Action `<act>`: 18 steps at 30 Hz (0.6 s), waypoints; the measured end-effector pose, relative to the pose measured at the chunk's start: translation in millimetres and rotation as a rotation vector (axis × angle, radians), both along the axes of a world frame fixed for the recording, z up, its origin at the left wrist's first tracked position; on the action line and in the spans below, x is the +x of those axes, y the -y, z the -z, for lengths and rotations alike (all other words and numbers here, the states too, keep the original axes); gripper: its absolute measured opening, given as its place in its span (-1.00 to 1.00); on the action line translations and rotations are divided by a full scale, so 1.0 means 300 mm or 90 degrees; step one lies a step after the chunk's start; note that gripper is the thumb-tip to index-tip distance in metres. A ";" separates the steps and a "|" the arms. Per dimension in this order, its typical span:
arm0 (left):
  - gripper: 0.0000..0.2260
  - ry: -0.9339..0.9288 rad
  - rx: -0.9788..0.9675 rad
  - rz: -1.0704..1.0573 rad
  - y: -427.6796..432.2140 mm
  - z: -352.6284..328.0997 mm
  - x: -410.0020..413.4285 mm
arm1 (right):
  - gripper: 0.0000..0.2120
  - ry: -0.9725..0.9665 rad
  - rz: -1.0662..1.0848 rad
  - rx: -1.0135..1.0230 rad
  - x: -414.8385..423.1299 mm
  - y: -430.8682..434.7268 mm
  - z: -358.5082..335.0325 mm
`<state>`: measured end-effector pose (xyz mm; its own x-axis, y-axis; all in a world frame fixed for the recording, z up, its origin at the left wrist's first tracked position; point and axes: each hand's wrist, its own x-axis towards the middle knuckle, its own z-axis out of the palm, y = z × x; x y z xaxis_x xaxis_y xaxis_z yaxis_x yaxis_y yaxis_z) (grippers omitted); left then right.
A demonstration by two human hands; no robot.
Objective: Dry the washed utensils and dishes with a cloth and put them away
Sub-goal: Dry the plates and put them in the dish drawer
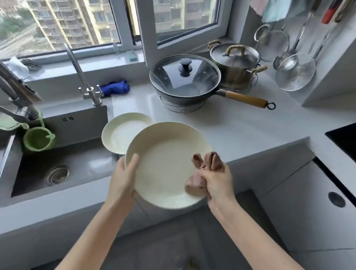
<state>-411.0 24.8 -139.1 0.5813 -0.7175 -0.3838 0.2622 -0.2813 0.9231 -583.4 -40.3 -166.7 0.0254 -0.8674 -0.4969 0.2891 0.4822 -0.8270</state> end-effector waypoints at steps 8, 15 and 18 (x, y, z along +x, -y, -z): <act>-0.75 0.231 0.077 0.276 -0.176 -0.089 -0.017 | -0.59 -0.126 -0.107 -0.156 -0.179 -0.297 -0.116; -0.61 0.221 0.023 0.239 -0.472 -0.021 -0.213 | -0.61 -0.080 0.117 -0.036 -0.308 -0.643 -0.076; -0.64 0.131 0.054 0.185 -0.580 -0.007 -0.339 | -0.58 -0.078 0.196 -0.021 -0.375 -0.803 -0.070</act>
<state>-512.8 198.7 -136.9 0.4291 -0.8345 -0.3456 -0.0291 -0.3952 0.9181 -695.8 200.5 -145.6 -0.2986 -0.8407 -0.4518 0.3139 0.3605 -0.8784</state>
